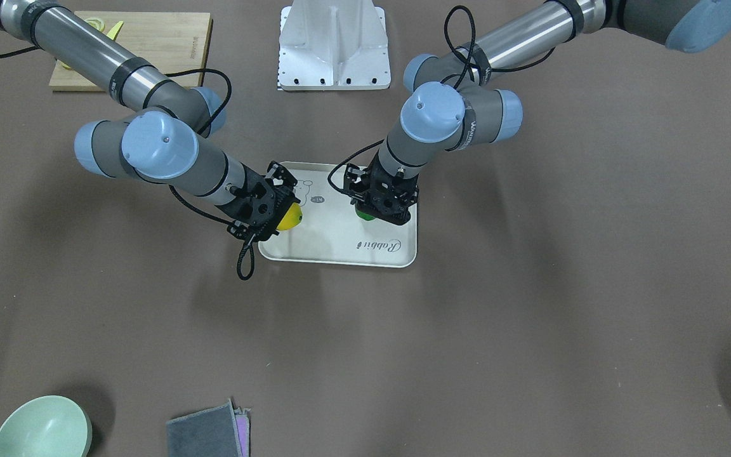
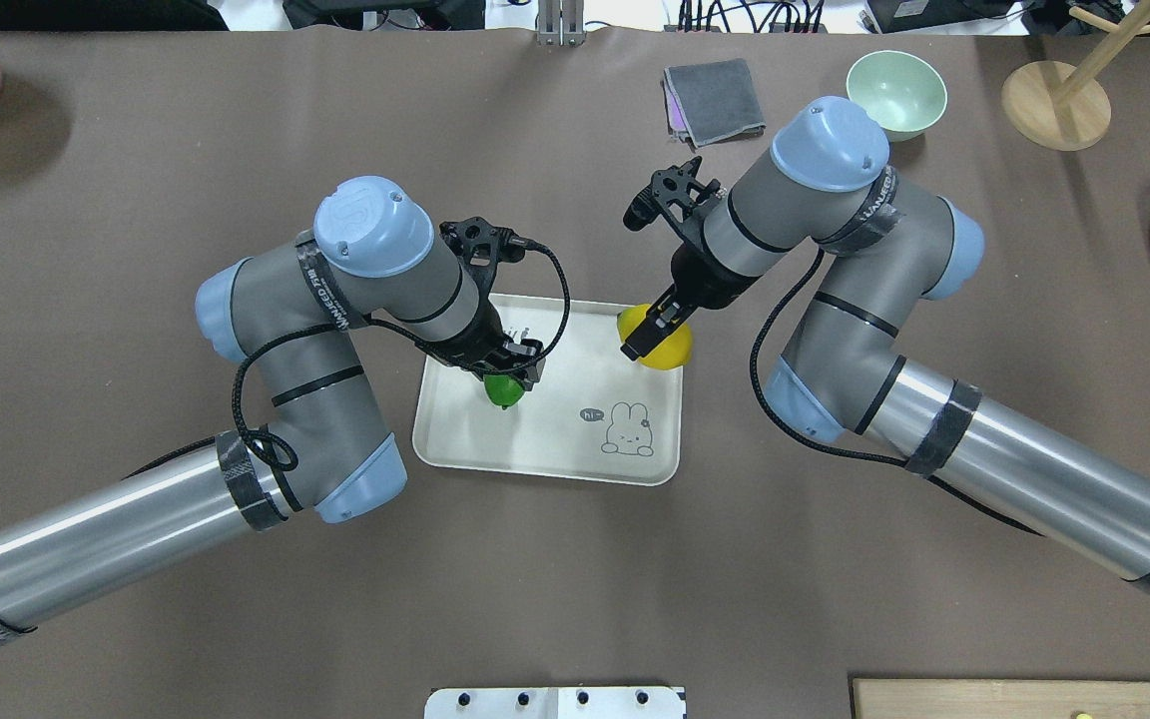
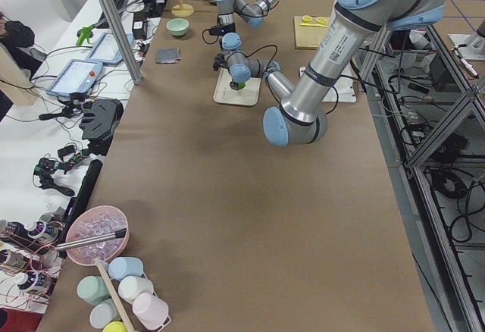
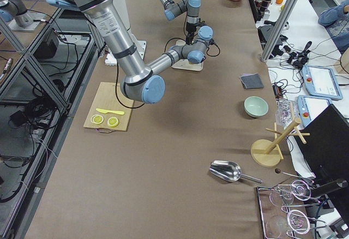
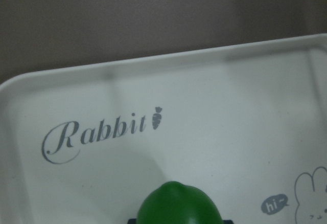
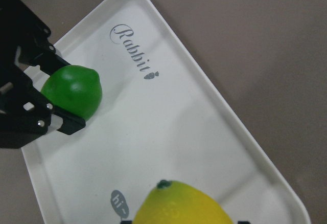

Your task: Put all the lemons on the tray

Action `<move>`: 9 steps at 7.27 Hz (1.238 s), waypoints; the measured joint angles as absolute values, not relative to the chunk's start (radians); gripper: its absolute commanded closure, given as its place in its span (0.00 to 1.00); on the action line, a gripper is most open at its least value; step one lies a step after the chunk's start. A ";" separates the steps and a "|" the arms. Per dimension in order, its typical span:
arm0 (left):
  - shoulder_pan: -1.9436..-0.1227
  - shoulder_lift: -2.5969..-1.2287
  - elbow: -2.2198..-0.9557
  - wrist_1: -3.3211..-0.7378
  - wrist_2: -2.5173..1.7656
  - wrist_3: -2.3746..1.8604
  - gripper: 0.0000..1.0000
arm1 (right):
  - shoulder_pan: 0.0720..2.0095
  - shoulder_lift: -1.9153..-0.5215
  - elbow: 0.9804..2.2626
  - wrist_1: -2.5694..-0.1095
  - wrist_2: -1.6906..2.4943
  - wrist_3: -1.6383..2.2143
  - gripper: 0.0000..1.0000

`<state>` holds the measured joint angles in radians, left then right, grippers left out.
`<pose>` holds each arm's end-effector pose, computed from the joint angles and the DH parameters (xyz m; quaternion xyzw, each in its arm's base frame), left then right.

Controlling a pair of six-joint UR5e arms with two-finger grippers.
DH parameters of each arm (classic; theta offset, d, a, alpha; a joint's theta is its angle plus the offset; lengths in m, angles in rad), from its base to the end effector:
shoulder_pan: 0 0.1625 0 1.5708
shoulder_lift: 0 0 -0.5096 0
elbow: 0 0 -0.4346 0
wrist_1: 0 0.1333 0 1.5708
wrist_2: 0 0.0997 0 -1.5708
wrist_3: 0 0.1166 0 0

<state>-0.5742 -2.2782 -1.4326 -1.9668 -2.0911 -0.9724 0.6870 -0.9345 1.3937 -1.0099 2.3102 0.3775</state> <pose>0.6620 -0.5180 0.2912 0.0583 0.4996 0.1297 0.8545 -0.5977 -0.5611 0.3399 0.1817 -0.5231 -0.3746 0.7436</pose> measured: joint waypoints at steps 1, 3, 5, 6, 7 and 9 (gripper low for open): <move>-0.574 -2.271 -1.444 -1.965 -2.084 -0.975 0.02 | 0.674 -0.926 1.382 -1.008 2.304 0.377 0.01; -0.604 -2.250 -1.516 -1.898 -2.086 -0.978 0.02 | 0.665 -0.929 1.366 -0.989 2.302 0.377 0.01; -0.662 -2.223 -1.719 -1.628 -2.089 -0.955 0.02 | 0.684 -0.936 1.366 -0.973 2.312 0.381 0.01; -0.716 -2.187 -1.815 -1.513 -2.088 -0.895 0.02 | 0.725 -0.934 1.368 -0.975 2.339 0.385 0.01; -0.803 -2.143 -1.883 -1.417 -2.086 -0.772 0.02 | 0.778 -0.935 1.371 -0.978 2.382 0.387 0.01; -1.017 -2.056 -1.922 -1.286 -2.086 -0.426 0.02 | 0.874 -0.983 1.377 -0.966 2.463 0.381 0.01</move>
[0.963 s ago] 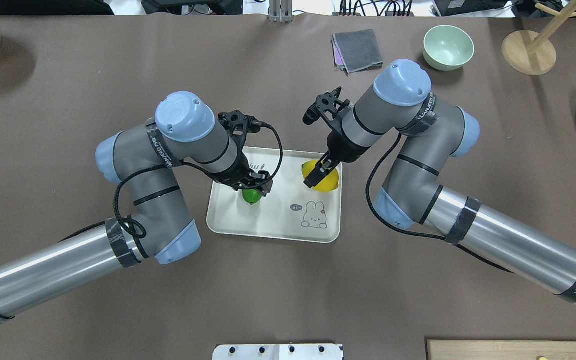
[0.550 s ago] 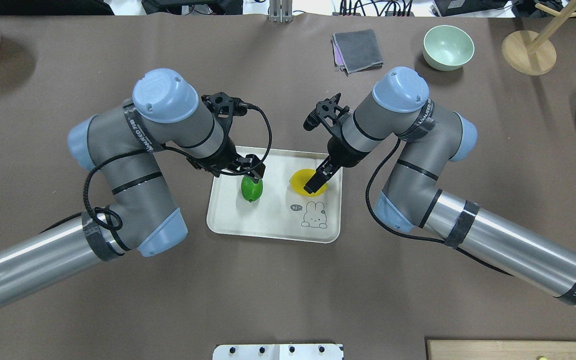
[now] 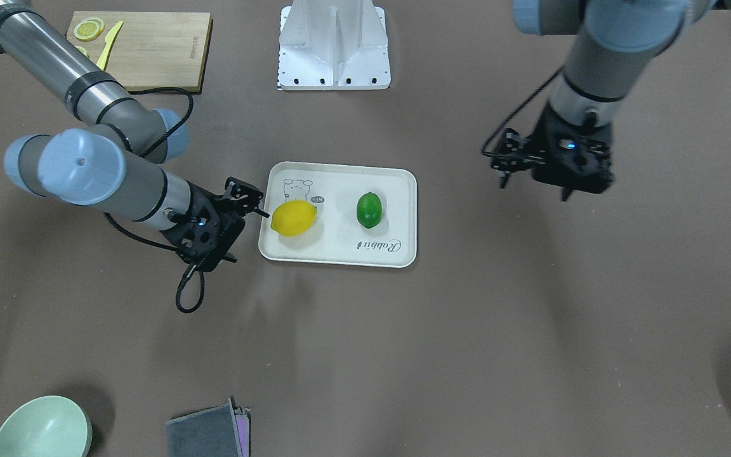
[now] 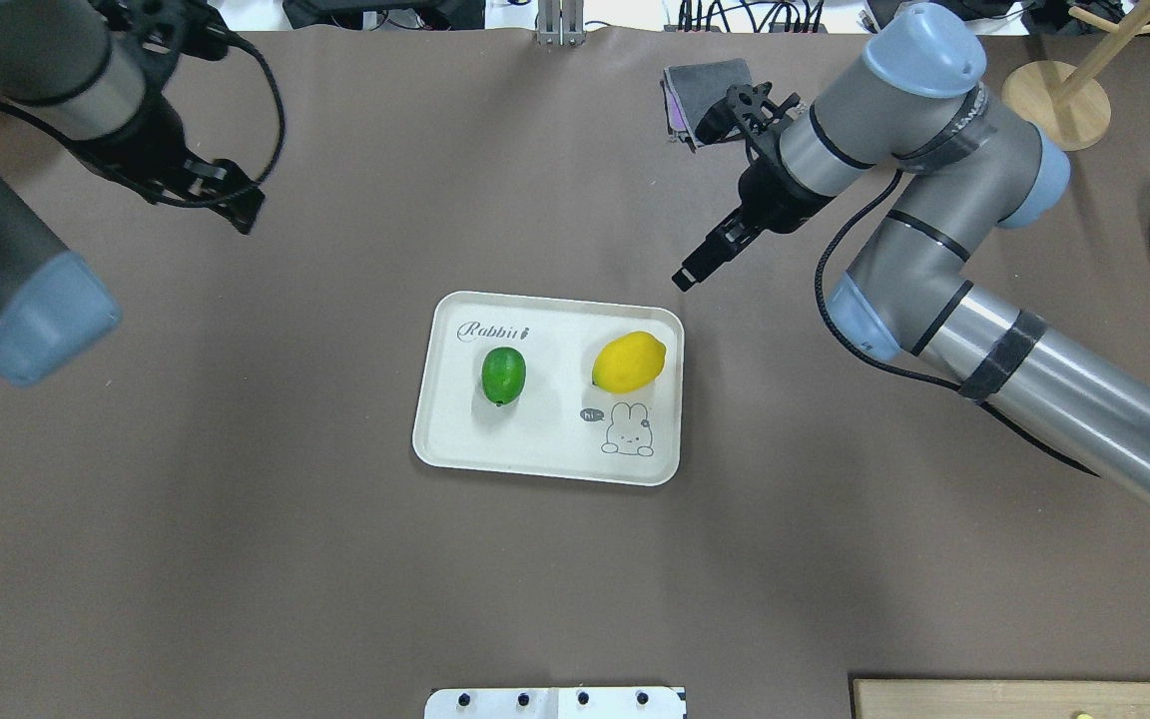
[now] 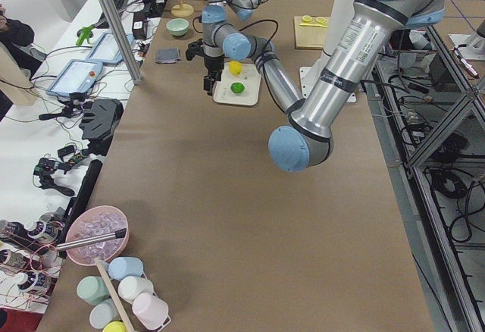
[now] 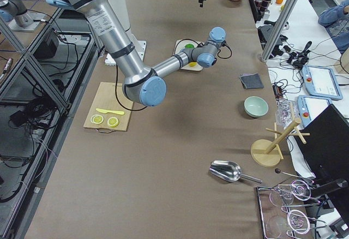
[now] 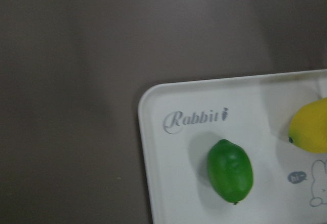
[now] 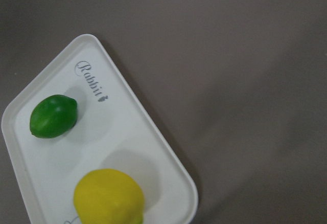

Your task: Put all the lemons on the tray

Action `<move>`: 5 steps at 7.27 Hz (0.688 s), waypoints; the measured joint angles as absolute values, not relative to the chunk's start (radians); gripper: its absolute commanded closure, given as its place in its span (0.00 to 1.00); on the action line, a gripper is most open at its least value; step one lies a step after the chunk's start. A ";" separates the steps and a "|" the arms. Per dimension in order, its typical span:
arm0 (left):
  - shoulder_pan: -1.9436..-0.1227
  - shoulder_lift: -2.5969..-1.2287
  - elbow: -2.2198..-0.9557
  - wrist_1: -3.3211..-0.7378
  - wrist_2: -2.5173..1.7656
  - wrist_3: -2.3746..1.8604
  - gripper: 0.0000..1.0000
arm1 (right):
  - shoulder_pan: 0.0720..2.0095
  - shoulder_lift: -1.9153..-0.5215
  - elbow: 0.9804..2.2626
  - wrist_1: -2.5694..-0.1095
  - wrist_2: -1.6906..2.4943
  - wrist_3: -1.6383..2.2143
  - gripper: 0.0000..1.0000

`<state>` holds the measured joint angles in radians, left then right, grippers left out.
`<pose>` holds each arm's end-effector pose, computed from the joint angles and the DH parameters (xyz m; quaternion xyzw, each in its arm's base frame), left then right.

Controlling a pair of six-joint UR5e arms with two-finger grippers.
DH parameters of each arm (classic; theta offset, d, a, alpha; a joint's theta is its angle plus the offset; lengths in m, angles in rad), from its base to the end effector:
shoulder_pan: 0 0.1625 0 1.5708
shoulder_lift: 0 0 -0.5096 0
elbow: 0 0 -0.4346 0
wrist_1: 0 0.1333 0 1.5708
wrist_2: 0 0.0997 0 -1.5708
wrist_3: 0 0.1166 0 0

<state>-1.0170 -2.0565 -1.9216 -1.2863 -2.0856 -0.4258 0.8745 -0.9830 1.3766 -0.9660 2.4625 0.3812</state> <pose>0.2864 -0.6074 0.3247 0.1173 0.3401 0.1287 0.9241 -0.4801 -0.6407 0.3758 0.1765 -0.5466 -0.3282 0.7499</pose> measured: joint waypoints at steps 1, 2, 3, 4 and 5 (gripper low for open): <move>-1.117 -2.024 -1.917 -1.248 -2.087 -0.328 0.02 | 0.910 -1.036 1.378 -0.931 2.488 0.378 0.01; -1.191 -1.996 -1.916 -1.219 -2.089 -0.288 0.02 | 0.944 -1.092 1.378 -0.881 2.500 0.377 0.01; -1.249 -1.960 -1.915 -1.205 -2.091 -0.266 0.02 | 0.983 -1.152 1.381 -0.830 2.501 0.373 0.01; -1.306 -1.912 -1.913 -1.202 -2.094 -0.232 0.02 | 1.022 -1.214 1.386 -0.799 2.481 0.361 0.01; -1.365 -1.855 -1.912 -1.201 -2.102 -0.187 0.02 | 1.055 -1.271 1.399 -0.792 2.435 0.348 0.01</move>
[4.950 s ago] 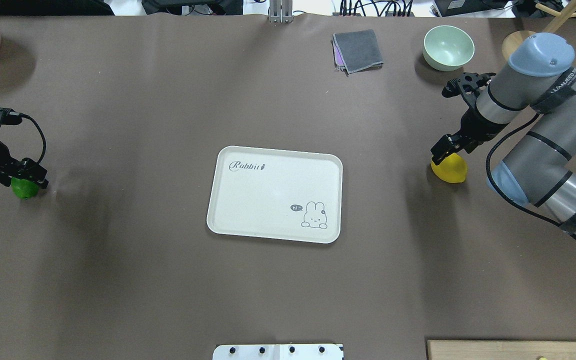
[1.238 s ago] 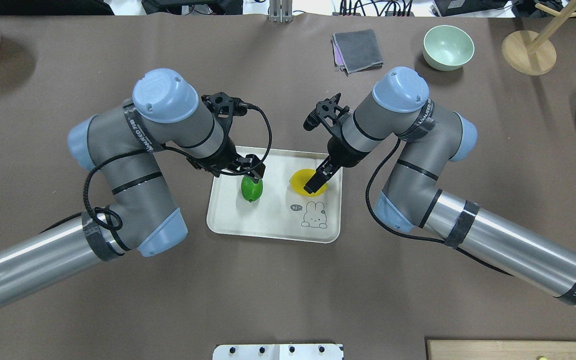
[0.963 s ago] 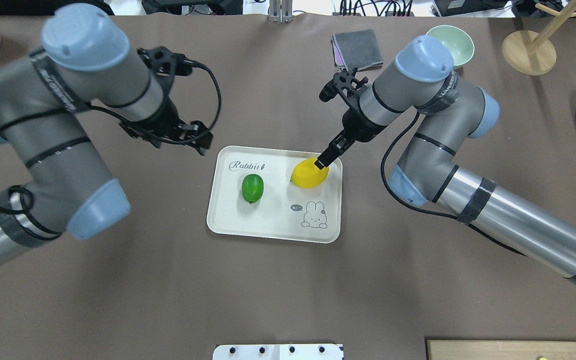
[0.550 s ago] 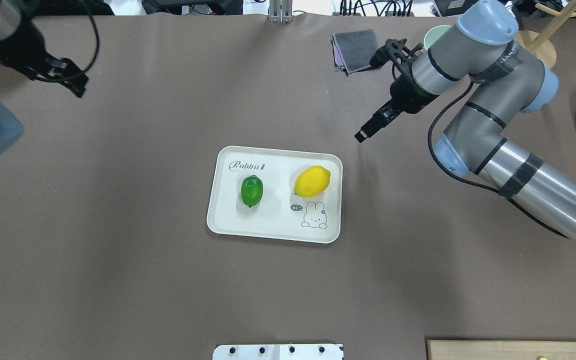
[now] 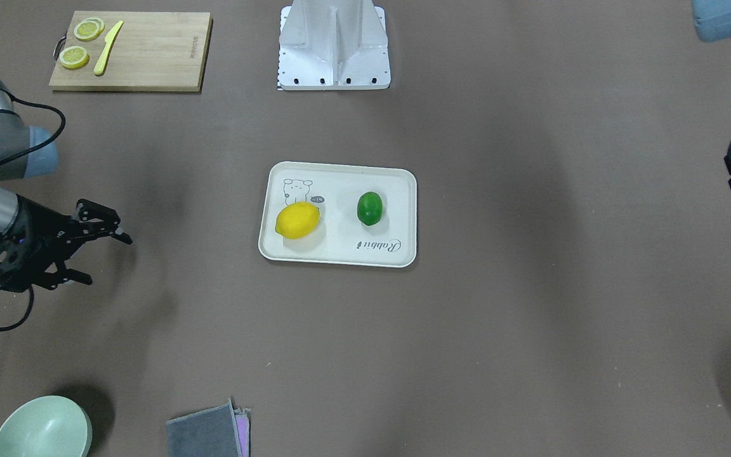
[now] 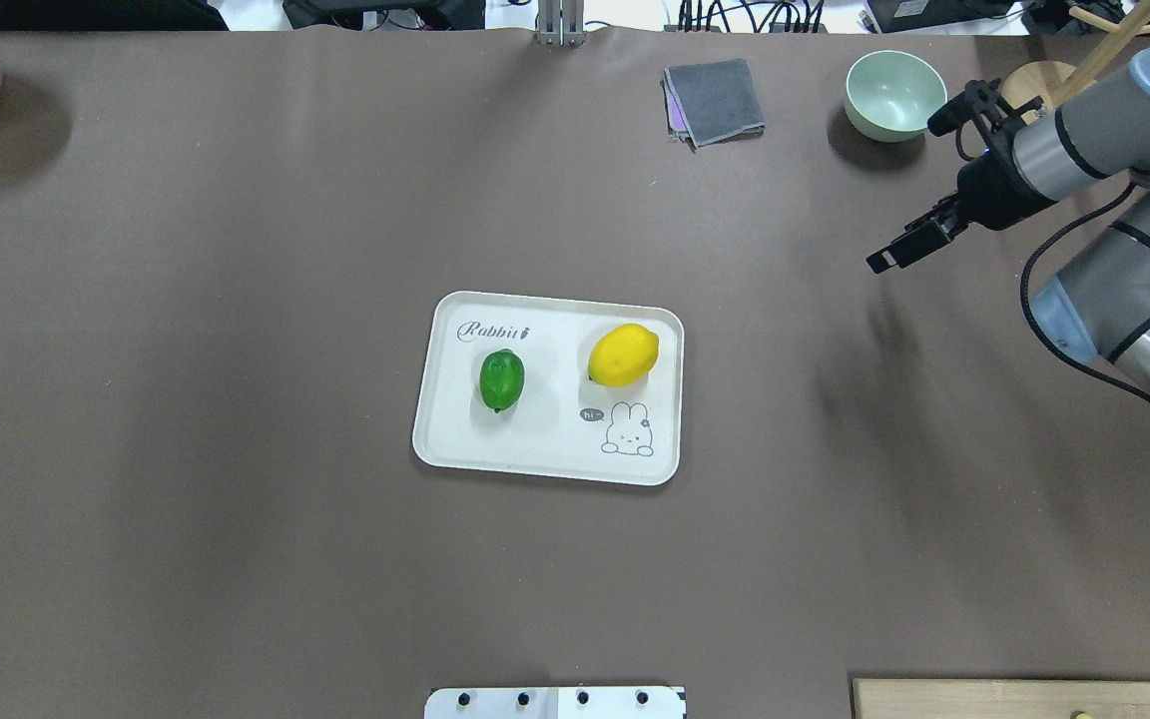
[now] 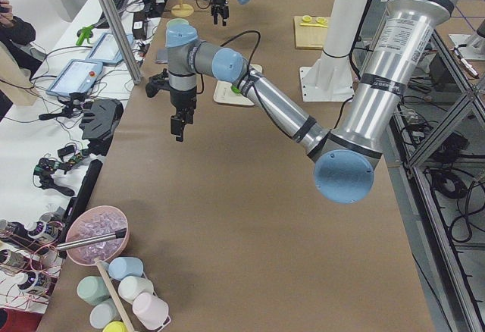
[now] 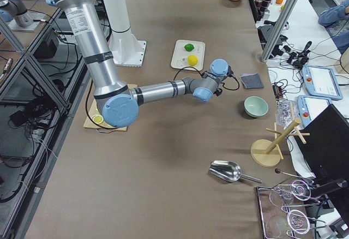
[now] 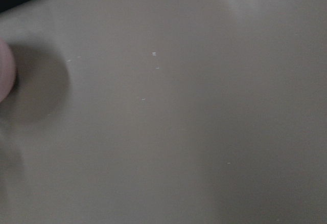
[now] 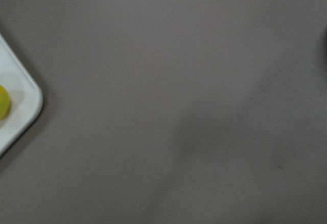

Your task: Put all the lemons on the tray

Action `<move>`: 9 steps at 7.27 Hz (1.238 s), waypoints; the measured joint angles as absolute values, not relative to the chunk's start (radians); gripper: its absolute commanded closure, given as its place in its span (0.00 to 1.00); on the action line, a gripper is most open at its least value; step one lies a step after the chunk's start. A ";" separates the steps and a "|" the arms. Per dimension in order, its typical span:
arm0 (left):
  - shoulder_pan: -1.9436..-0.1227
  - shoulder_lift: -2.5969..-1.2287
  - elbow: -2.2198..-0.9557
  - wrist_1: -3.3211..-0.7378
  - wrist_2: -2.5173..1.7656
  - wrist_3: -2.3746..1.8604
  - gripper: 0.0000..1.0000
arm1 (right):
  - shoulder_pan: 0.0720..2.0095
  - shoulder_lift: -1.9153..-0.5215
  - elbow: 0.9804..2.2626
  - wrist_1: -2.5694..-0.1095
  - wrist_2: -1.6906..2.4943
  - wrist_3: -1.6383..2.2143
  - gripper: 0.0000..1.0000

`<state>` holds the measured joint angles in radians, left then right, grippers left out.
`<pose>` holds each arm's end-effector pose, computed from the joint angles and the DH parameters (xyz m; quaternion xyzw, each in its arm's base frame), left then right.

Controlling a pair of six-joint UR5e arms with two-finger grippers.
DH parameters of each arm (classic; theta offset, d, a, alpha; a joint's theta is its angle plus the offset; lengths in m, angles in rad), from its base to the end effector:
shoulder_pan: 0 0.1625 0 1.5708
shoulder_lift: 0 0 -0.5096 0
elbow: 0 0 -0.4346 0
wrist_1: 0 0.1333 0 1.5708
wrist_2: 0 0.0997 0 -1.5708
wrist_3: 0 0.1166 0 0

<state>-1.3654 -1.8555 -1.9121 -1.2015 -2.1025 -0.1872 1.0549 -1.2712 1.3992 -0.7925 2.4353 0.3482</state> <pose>0.0533 -0.6194 0.4688 0.0703 0.2797 0.0423 0.9566 -0.3078 -0.6331 0.5621 0.2033 -0.5085 -0.2511 0.7982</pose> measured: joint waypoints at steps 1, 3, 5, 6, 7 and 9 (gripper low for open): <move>-1.420 -1.792 -1.910 -1.204 -2.120 -0.144 0.02 | 1.087 -1.323 1.422 -0.818 2.387 0.344 0.01; -1.532 -1.684 -1.864 -1.220 -2.149 -0.028 0.02 | 1.158 -1.391 1.515 -1.025 2.322 0.345 0.01; -1.593 -1.594 -1.748 -1.355 -2.213 0.037 0.02 | 1.218 -1.445 1.637 -1.281 2.285 0.342 0.01; -1.599 -1.567 -1.697 -1.437 -2.240 0.037 0.02 | 1.254 -1.468 1.674 -1.384 2.286 0.340 0.01; -1.600 -1.560 -1.669 -1.480 -2.252 0.009 0.02 | 1.293 -1.494 1.705 -1.471 2.293 0.339 0.01; -1.596 -1.573 -1.647 -1.509 -2.271 -0.073 0.02 | 1.363 -1.520 1.726 -1.602 2.321 0.285 0.01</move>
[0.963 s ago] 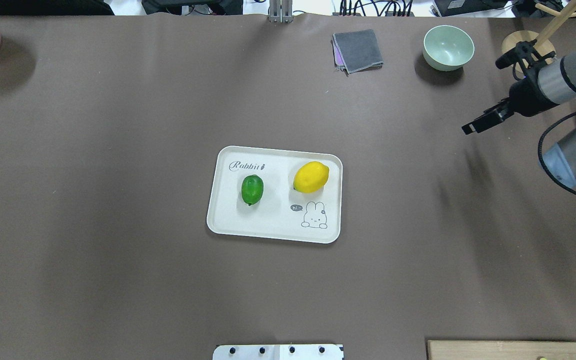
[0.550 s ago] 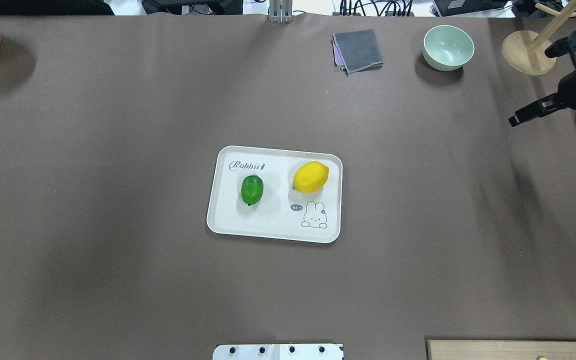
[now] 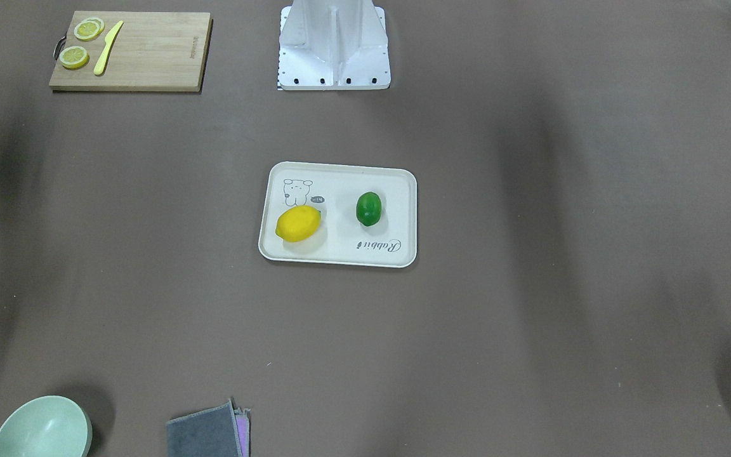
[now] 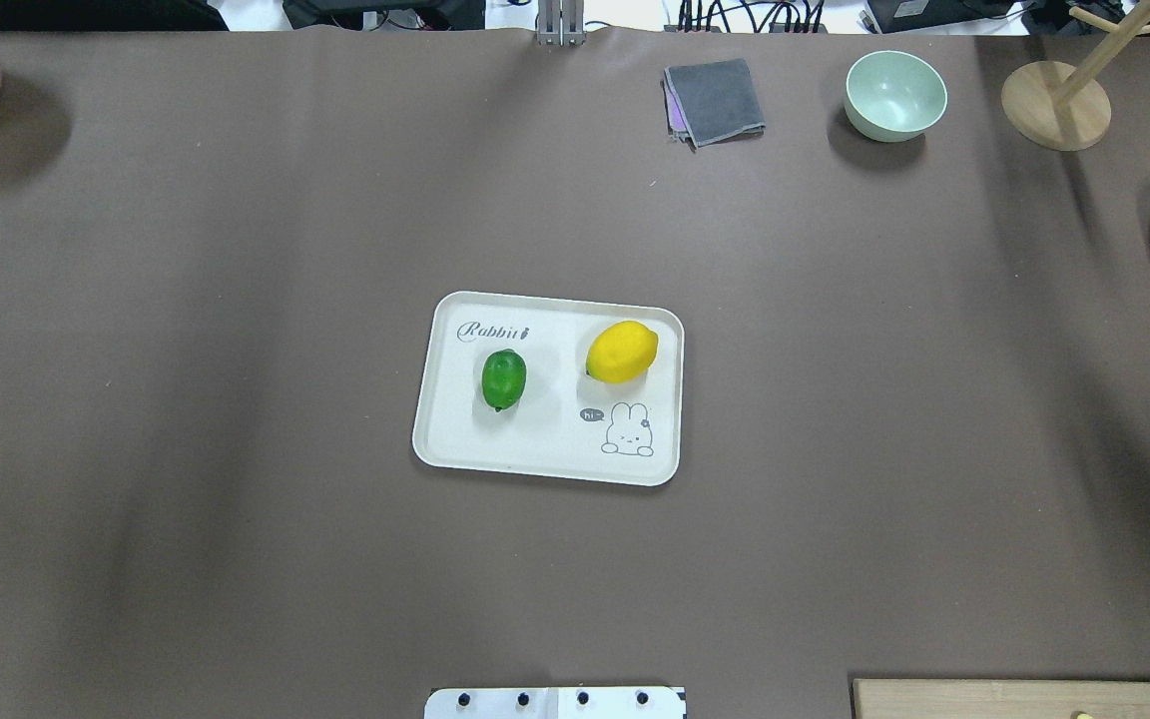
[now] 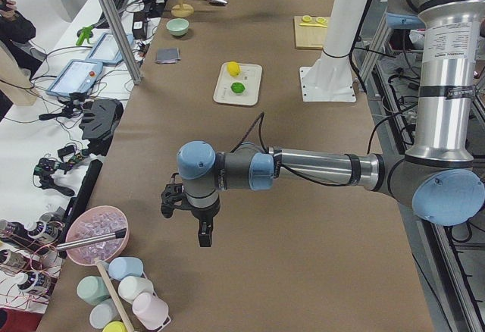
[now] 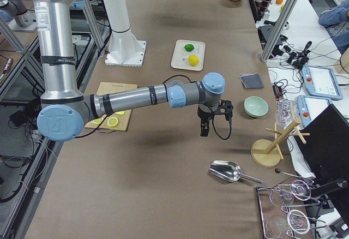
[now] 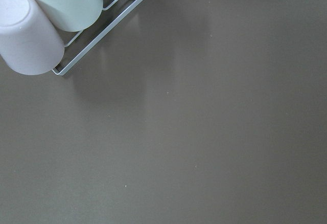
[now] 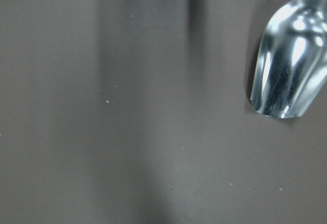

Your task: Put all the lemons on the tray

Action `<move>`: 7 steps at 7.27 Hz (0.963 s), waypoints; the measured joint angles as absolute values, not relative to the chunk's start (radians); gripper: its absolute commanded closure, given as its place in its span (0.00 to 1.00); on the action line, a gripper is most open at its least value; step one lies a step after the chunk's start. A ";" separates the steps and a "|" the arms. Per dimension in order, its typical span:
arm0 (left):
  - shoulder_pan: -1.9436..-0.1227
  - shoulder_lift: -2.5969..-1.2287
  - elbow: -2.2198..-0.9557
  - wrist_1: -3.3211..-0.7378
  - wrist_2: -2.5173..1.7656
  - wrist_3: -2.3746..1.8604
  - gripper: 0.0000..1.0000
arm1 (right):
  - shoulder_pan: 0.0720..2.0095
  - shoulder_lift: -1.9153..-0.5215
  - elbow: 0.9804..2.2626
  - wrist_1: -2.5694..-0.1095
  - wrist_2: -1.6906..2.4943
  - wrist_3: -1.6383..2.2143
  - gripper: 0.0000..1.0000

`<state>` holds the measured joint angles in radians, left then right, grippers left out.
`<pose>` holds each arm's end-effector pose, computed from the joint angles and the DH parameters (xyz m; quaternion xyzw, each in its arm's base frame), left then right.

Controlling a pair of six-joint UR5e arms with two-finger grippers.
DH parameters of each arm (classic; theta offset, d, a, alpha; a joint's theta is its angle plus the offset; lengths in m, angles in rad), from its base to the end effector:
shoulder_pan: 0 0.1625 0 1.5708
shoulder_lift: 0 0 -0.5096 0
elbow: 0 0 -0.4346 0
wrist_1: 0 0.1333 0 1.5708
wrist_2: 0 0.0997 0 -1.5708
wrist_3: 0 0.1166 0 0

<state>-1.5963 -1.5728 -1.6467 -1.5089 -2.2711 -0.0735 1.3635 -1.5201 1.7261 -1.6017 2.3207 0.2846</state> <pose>-0.0718 -0.5338 0.7258 -0.0007 0.3431 -0.0437 0.9383 -0.0635 -0.5633 0.6492 -0.0099 -0.3737 0.0038 0.9275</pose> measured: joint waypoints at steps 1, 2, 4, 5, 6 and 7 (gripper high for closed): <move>-1.595 -1.584 -1.646 -1.512 -2.287 -0.089 0.02 | 1.389 -1.523 1.721 -1.644 2.327 0.229 0.01; -1.593 -1.592 -1.645 -1.512 -2.298 -0.096 0.02 | 1.408 -1.527 1.714 -1.663 2.330 0.189 0.01; -1.591 -1.591 -1.645 -1.513 -2.315 -0.096 0.02 | 1.435 -1.539 1.702 -1.672 2.337 0.155 0.01; -1.591 -1.587 -1.644 -1.514 -2.322 -0.094 0.02 | 1.442 -1.541 1.699 -1.673 2.338 0.146 0.01; -1.591 -1.586 -1.644 -1.514 -2.325 -0.093 0.02 | 1.445 -1.541 1.699 -1.673 2.339 0.143 0.01; -1.591 -1.585 -1.644 -1.514 -2.326 -0.093 0.02 | 1.446 -1.542 1.698 -1.673 2.339 0.142 0.01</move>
